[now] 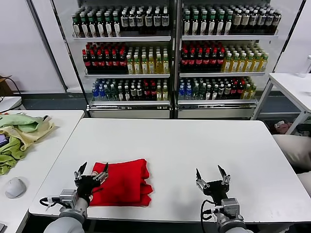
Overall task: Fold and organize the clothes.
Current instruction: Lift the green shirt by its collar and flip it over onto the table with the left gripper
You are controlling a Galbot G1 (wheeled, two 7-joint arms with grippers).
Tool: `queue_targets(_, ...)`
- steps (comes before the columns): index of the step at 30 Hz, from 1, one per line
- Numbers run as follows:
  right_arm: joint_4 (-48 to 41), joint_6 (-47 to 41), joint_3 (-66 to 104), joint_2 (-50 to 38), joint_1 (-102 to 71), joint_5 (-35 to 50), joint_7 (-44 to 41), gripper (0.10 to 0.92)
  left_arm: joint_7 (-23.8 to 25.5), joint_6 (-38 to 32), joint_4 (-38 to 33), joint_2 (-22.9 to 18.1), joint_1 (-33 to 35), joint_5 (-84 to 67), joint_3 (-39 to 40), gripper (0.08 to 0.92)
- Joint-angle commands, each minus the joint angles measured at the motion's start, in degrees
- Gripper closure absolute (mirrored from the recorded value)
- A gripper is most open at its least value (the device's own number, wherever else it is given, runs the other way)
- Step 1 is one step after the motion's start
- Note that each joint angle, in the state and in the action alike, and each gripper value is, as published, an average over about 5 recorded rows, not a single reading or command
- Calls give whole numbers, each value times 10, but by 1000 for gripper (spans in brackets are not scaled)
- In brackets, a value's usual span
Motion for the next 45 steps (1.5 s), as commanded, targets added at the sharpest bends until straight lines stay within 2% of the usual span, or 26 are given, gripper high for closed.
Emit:
queue_targets(1, 5, 3, 2, 5, -6, 0, 1, 203, 71, -13, 98, 3, 18, -54, -64, 177)
queue_targets(8, 4, 5, 2, 8, -7, -1, 1, 203, 92, -23, 94, -7, 31, -209, -84, 177)
queue_targets(16, 7, 3, 4, 7, -6, -2, 2, 203, 93, -10, 92, -13, 26, -238, -78, 203)
queue_targets(22, 8, 2, 4, 7, -7, -2, 2, 203, 110, -18, 98, -12, 26, -250, -79, 362)
queue_targets(32, 11, 2, 5, 7, -10, -2, 0, 203, 110, -2, 100, -4, 21, -257, -103, 649)
queue_targets(35, 13, 2, 5, 7, -10, -2, 0, 203, 89, 10, 60, 4, 23, -250, -135, 744)
queue_targets(38, 15, 2, 7, 6, -11, -2, 0, 203, 50, 54, -11, 26, 25, -237, -196, 832)
queue_targets(42, 15, 2, 9, 6, -10, -1, 0, 203, -1, 108, -90, 75, 24, -220, -285, 874)
queue_targets(45, 14, 3, 9, 8, -11, 0, 0, 203, -29, 110, -130, 101, 21, -163, -281, 877)
